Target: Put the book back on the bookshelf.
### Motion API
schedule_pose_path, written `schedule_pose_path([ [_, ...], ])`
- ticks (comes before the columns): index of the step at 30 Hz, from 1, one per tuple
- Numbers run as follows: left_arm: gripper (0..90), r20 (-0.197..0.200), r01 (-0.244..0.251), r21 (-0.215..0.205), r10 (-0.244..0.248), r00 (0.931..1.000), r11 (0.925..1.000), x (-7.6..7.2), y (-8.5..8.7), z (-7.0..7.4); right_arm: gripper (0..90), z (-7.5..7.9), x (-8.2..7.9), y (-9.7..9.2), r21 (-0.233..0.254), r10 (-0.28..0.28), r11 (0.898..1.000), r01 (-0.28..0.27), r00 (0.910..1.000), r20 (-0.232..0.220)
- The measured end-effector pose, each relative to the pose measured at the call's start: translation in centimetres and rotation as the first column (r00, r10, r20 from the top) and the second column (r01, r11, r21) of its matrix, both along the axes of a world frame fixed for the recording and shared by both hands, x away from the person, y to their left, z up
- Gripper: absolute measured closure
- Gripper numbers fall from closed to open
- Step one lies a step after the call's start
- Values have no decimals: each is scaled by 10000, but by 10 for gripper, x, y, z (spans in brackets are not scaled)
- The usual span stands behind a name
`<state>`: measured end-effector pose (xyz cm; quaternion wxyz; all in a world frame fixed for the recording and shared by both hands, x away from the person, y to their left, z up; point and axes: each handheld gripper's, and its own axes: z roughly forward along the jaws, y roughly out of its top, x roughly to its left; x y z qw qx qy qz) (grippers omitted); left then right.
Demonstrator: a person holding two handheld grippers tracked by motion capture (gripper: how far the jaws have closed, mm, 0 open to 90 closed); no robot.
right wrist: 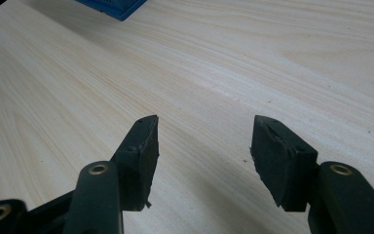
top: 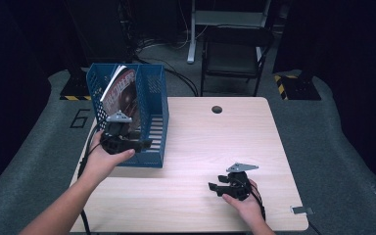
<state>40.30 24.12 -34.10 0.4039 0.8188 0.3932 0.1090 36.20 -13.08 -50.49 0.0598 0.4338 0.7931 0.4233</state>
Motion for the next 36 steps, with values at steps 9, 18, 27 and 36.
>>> schedule_pose_path([
  [9,398,-7,810,-11,-810,9967,9967,-17,-24,-37,432,1,0,0,-40,80,10000,-79,9999,106],
  [18,380,-252,1163,134,-1159,9929,9931,-33,-35,-75,431,0,-1,2,-102,72,9999,-71,9999,108],
  [27,370,-302,1404,106,-1400,9897,9900,-42,-36,-105,432,0,-1,2,-152,110,9998,-109,9999,110],
  [36,354,-269,1654,311,-1646,9860,9857,-49,-38,-130,432,0,-1,2,-166,126,9998,-124,9999,116],
])
